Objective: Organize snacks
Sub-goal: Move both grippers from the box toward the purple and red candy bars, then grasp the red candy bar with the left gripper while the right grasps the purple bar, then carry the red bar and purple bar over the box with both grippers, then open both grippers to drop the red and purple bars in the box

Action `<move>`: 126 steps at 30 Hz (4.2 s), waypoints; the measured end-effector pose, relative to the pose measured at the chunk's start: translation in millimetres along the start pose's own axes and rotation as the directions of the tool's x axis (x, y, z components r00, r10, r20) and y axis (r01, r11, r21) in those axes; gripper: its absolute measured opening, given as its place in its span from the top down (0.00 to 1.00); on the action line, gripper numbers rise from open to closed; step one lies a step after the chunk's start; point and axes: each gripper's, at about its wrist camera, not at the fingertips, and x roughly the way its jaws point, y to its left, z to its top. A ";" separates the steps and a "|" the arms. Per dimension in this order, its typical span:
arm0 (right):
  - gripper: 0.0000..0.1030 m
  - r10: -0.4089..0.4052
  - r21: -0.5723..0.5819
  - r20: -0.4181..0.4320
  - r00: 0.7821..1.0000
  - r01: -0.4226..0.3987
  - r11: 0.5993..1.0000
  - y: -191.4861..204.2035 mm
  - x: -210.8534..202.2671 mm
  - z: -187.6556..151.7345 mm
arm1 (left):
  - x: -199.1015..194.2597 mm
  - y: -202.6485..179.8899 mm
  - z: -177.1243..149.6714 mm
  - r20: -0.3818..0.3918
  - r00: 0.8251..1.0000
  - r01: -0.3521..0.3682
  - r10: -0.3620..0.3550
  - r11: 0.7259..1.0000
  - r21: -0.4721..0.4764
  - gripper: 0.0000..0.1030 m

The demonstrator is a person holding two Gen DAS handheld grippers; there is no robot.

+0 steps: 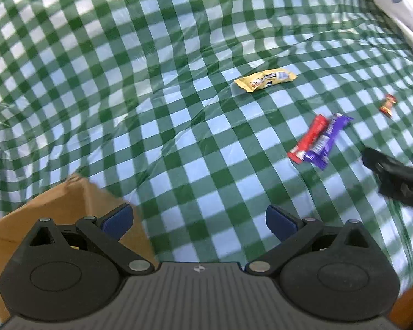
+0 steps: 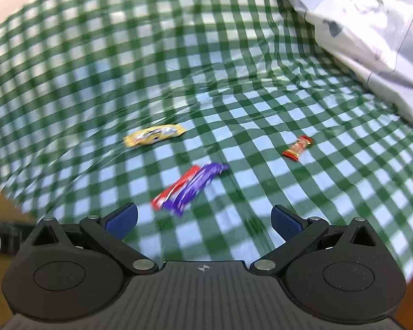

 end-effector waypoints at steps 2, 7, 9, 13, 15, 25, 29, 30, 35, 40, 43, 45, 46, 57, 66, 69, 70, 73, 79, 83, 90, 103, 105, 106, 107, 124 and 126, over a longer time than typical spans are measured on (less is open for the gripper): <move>0.01 -0.001 0.033 -0.036 0.999 0.002 0.999 -1.9 40.1 9.5 | 19.7 -1.2 8.6 -0.016 1.000 -0.004 0.003 1.000 -0.007 0.00; 0.09 -0.018 0.043 -0.113 0.993 0.023 0.999 -0.6 125.0 18.4 | 61.9 -8.9 30.1 -0.032 0.999 -0.014 0.014 1.000 0.011 0.00; 0.30 -0.030 0.005 -0.121 0.992 0.031 1.000 -2.6 139.0 14.7 | 76.5 -15.2 40.2 -0.035 0.999 0.012 -0.011 1.000 0.017 0.00; 0.66 -0.045 -0.053 -0.078 0.996 0.041 0.998 -19.0 127.9 9.7 | 98.6 -40.3 62.3 -0.022 0.995 0.100 -0.099 0.994 0.032 0.00; 0.64 -0.049 -0.001 -0.083 0.995 0.049 0.999 -34.7 123.5 8.1 | 111.2 -58.7 73.6 -0.031 0.985 0.172 -0.171 0.984 0.045 0.00; 0.51 -0.084 -0.060 -0.025 0.996 0.082 0.995 -35.4 125.9 -8.5 | 136.5 -114.0 80.0 0.015 0.974 0.222 -0.227 0.960 0.169 0.54; 0.75 -0.073 -0.108 -0.007 0.997 0.071 0.992 -25.4 117.6 -13.4 | 126.2 -106.8 73.1 -0.047 0.954 0.298 -0.295 0.945 0.135 0.95; 0.76 -0.056 -0.086 -0.020 0.998 0.054 0.995 -26.3 113.7 -11.8 | 119.0 -100.9 68.8 -0.029 0.954 0.298 -0.297 0.947 0.122 0.95; 0.76 -0.015 -0.050 0.009 1.000 0.016 0.999 -23.1 72.5 -7.2 | 78.6 -73.3 51.9 -0.007 0.958 0.285 -0.285 0.957 0.062 0.95; 0.76 0.025 -0.052 0.035 0.999 -0.023 0.998 -11.2 13.8 -10.4 | 18.7 -44.6 23.5 0.034 0.962 0.271 -0.271 0.962 0.017 0.95; 0.76 0.052 -0.072 0.048 0.997 -0.048 0.996 2.8 -25.8 -18.9 | -25.0 -25.3 -4.6 0.068 0.960 0.272 -0.270 0.962 -0.016 0.95; 0.76 0.076 -0.080 0.044 0.996 -0.072 0.994 12.8 -50.5 -26.6 | -55.1 -11.6 -29.7 0.089 0.957 0.279 -0.275 0.960 -0.036 0.95; 0.76 0.092 -0.088 0.035 0.995 -0.089 0.992 18.7 -63.6 -31.5 | -70.1 -4.5 -44.7 0.096 0.955 0.286 -0.281 0.957 -0.048 0.95; 0.76 0.303 -0.254 -0.124 0.945 -0.325 0.911 107.9 -188.4 -122.8 | -171.6 94.6 -204.1 0.065 0.982 0.186 -0.175 0.950 -0.249 0.95; 0.76 0.389 -0.394 -0.159 0.907 -0.420 0.818 178.0 -253.4 -158.4 | -219.5 167.8 -278.4 0.113 0.992 0.101 -0.060 0.911 -0.401 0.95; 0.75 0.395 -0.425 -0.158 0.905 -0.423 0.800 192.5 -267.0 -163.4 | -230.4 180.6 -289.6 0.141 0.989 0.100 -0.044 0.901 -0.423 0.95; 0.75 0.395 -0.437 -0.158 0.905 -0.423 0.794 196.4 -270.9 -165.9 | -233.1 184.8 -292.9 0.149 0.988 0.104 -0.043 0.898 -0.428 0.95; 0.75 0.393 -0.466 -0.159 0.906 -0.420 0.779 204.3 -278.3 -169.4 | -235.8 192.9 -294.4 0.164 0.986 0.110 -0.040 0.889 -0.444 0.95; 0.75 0.373 -0.487 -0.150 0.916 -0.397 0.778 215.6 -276.6 -165.3 | -235.4 206.1 -292.5 0.188 0.982 0.119 -0.032 0.876 -0.468 0.95; 0.75 0.375 -0.500 -0.141 0.916 -0.393 0.772 225.8 -269.8 -158.1 | -228.5 213.6 -286.4 0.187 0.982 0.110 -0.022 0.872 -0.476 0.95; 0.75 0.378 -0.505 -0.165 0.911 -0.407 0.761 243.9 -246.1 -149.4 | -206.1 230.1 -274.2 0.157 0.987 0.097 -0.022 0.868 -0.487 0.95; 0.75 0.347 -0.505 -0.212 0.914 -0.406 0.761 270.3 -187.0 -136.6 | -150.5 253.5 -248.0 0.094 0.995 0.074 -0.032 0.866 -0.494 0.95; 0.75 0.341 -0.504 -0.221 0.914 -0.406 0.762 273.6 -177.9 -136.1 | -141.4 256.1 -244.7 0.084 0.996 0.072 -0.035 0.867 -0.494 0.95; 0.75 0.338 -0.501 -0.227 0.913 -0.407 0.764 275.3 -173.1 -135.7 | -137.0 257.3 -243.3 0.080 0.996 0.070 -0.035 0.867 -0.493 0.95; 0.75 0.336 -0.499 -0.233 0.913 -0.408 0.764 276.8 -168.5 -135.4 | -132.9 257.9 -242.2 0.075 0.997 0.067 -0.035 0.868 -0.491 0.95; 0.25 0.303 -0.496 -0.220 0.927 -0.373 0.784 299.4 -122.3 -114.6 | -104.2 272.7 -224.5 0.114 0.989 -0.031 0.094 0.888 -0.458 0.00; 0.21 0.308 -0.501 -0.197 0.931 -0.366 0.785 295.8 -128.8 -110.7 | -113.5 268.5 -229.7 0.135 0.983 -0.057 0.126 0.901 -0.430 0.00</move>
